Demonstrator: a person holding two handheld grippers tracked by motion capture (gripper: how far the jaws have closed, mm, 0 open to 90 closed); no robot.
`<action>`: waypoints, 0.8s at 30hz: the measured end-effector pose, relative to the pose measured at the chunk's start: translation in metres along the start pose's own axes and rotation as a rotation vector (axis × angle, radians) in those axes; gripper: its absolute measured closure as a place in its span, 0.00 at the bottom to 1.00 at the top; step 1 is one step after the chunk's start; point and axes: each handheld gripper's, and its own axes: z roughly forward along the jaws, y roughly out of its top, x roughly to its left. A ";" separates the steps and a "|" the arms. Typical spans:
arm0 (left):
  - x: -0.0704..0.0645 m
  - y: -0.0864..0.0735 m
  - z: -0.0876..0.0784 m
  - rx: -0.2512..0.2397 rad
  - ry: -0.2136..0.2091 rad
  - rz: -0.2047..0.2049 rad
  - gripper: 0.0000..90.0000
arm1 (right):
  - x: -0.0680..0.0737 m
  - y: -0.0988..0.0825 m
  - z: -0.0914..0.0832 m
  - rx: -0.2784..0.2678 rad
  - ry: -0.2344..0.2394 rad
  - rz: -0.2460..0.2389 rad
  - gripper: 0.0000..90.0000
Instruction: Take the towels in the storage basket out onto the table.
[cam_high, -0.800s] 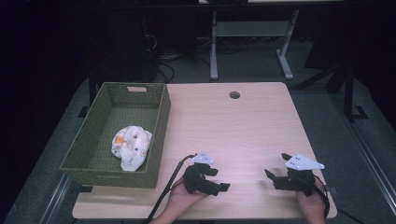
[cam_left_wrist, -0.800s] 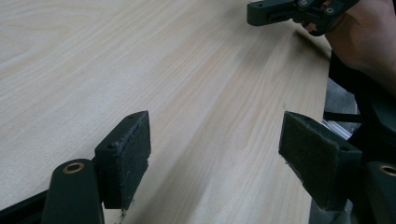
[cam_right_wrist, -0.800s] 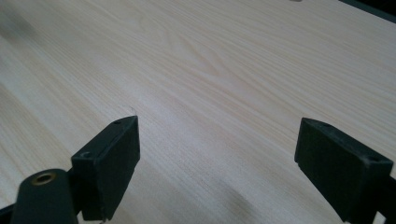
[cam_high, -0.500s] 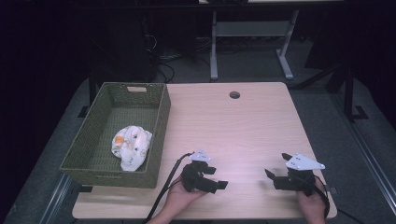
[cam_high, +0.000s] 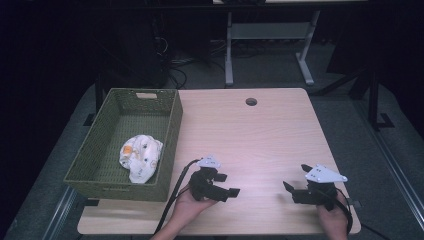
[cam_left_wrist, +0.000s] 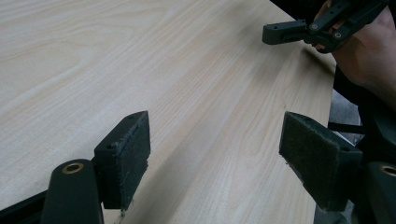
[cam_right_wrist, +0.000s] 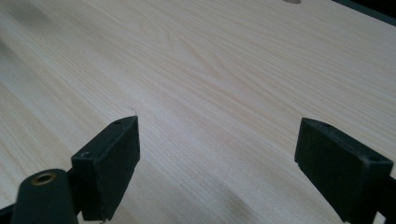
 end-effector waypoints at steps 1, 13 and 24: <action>0.001 0.001 -0.001 -0.005 -0.001 -0.003 0.27 | 0.000 0.000 0.000 0.001 -0.001 0.003 0.15; 0.001 0.019 -0.020 -0.010 0.005 -0.007 0.26 | 0.002 0.000 0.000 0.006 0.004 -0.002 0.15; -0.001 0.049 -0.051 -0.026 0.036 0.020 0.25 | 0.002 0.000 -0.001 -0.002 0.005 0.002 0.15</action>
